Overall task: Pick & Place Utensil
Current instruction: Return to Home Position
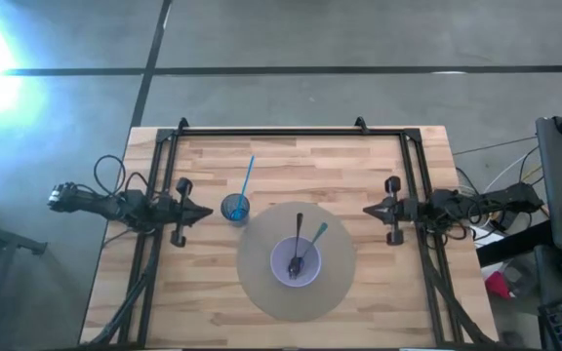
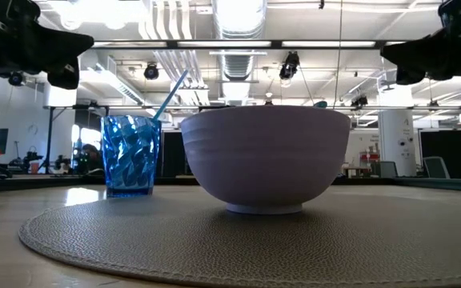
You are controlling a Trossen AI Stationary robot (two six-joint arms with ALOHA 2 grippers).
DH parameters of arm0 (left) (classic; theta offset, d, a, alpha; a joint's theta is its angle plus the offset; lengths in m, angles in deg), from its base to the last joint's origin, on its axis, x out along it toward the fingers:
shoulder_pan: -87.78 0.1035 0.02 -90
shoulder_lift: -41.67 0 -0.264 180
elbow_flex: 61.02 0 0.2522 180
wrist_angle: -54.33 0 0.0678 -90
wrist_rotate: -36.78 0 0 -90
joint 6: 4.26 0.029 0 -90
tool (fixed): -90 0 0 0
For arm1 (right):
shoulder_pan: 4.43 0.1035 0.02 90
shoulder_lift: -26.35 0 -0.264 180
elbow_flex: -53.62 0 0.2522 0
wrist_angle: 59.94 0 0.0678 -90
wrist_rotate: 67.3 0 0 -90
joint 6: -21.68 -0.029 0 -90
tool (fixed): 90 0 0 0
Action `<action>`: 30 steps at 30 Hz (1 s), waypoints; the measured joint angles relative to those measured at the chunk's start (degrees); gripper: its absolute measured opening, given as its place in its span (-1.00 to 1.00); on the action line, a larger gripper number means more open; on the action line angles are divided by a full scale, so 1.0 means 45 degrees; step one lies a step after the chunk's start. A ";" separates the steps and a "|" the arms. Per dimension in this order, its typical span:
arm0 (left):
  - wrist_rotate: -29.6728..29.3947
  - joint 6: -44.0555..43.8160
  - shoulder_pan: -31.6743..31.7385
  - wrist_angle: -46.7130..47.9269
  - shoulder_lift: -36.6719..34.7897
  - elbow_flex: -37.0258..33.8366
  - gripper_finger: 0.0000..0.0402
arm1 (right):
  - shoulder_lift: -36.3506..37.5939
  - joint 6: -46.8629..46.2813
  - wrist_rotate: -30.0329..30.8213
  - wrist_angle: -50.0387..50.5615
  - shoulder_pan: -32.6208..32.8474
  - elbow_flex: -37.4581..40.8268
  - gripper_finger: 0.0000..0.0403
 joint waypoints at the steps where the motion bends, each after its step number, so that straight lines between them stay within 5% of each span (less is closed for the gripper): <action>1: -0.0032 0.0010 0.0000 0.0006 0.0000 0.0000 -1.00 | -0.0005 0.0306 -0.0002 0.0014 -0.0059 -0.0002 -0.96; 18: -0.0027 -0.0139 0.0000 0.0021 0.0005 0.0000 -1.00 | -0.0131 -0.0801 -0.0097 0.0767 -0.1416 -0.0002 -0.96; 30: -0.0027 -0.0148 0.0000 0.0029 0.0005 0.0000 -1.00 | -0.0117 0.0891 -0.0075 0.0464 -0.1411 -0.0002 -0.96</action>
